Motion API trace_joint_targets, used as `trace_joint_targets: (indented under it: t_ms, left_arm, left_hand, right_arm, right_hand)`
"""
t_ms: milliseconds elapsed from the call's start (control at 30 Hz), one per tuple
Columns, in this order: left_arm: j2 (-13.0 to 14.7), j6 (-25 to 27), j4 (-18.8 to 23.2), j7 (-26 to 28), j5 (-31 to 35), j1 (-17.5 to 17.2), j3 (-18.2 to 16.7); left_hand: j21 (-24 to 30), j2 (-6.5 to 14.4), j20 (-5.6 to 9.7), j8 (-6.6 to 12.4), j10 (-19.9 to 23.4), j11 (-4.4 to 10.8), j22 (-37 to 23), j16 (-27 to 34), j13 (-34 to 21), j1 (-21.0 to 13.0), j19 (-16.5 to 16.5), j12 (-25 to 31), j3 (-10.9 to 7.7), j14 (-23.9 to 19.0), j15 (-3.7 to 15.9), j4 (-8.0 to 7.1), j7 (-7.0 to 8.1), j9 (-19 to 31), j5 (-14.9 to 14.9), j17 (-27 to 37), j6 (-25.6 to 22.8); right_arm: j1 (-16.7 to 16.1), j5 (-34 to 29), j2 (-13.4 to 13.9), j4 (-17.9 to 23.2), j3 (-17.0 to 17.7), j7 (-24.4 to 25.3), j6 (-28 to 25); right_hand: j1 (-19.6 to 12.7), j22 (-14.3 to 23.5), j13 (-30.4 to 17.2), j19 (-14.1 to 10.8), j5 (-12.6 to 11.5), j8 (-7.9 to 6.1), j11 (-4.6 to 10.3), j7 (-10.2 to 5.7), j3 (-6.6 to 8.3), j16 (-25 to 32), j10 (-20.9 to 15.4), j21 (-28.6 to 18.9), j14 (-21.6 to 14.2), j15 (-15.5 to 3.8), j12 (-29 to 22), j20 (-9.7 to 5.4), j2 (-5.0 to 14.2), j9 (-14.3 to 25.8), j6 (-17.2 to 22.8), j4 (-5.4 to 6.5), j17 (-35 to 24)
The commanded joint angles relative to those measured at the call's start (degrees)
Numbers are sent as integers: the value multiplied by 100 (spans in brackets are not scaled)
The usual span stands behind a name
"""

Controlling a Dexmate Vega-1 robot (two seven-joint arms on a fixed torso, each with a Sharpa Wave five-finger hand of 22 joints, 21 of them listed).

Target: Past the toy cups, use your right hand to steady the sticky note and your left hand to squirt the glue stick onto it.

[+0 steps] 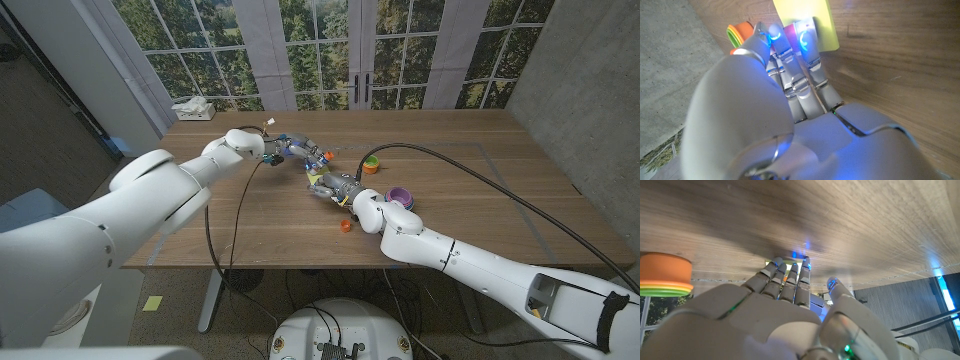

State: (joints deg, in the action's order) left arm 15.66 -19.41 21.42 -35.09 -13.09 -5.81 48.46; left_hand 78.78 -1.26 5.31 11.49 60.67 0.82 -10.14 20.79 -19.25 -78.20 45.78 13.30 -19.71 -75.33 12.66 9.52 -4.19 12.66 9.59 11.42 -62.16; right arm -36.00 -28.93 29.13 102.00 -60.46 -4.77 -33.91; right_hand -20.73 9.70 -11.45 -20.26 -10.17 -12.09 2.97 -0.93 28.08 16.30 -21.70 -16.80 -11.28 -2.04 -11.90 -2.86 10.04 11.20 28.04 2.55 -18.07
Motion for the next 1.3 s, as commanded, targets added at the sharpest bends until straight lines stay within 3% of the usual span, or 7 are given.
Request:
trace_joint_targets:
  t_ms: [33,600,933,1300]
  left_arm:
    - [-82,-94,-31,179,-92,-92,-33]
    - [-275,183,-72,352,-272,-107,-22]
    - [-298,159,-70,-146,-611,-135,-291]
    - [-148,-525,59,-781,-925,-238,-747]
  left_hand:
    - [-27,217,633,53,768,776,-12,-24,-15,-180,30,17,-48,150,124,0,419,40,37,18,-568]
    - [-53,210,635,54,760,786,-16,-44,-7,-186,35,1,-40,152,124,5,421,40,30,20,-564]
    - [-67,208,635,52,767,768,-18,-57,-12,-192,43,3,-34,152,125,7,412,40,32,21,-557]
    - [-69,217,634,42,749,716,-21,-60,-22,-193,59,-1,-31,137,125,5,387,40,42,24,-533]
  right_arm:
    - [-1,17,40,70,-26,-110,-64]
    - [44,5,12,77,-88,-204,-127]
    - [39,6,13,72,-91,-171,-127]
    - [32,43,70,93,-63,-193,-52]
  right_hand:
    - [24,36,5,-94,11,18,3,26,15,-5,-65,-1,-42,-620,-12,-256,12,1,38,31,-13]
    - [51,35,7,-132,16,6,-3,34,15,1,-111,12,-110,-636,-19,-289,5,0,96,24,6]
    - [58,35,7,-142,17,11,0,31,17,-5,-119,27,-117,-636,-15,-299,12,-1,104,11,15]
    - [66,35,8,-150,18,19,0,38,15,-9,-118,42,-118,-636,-8,-303,15,-2,101,-1,19]
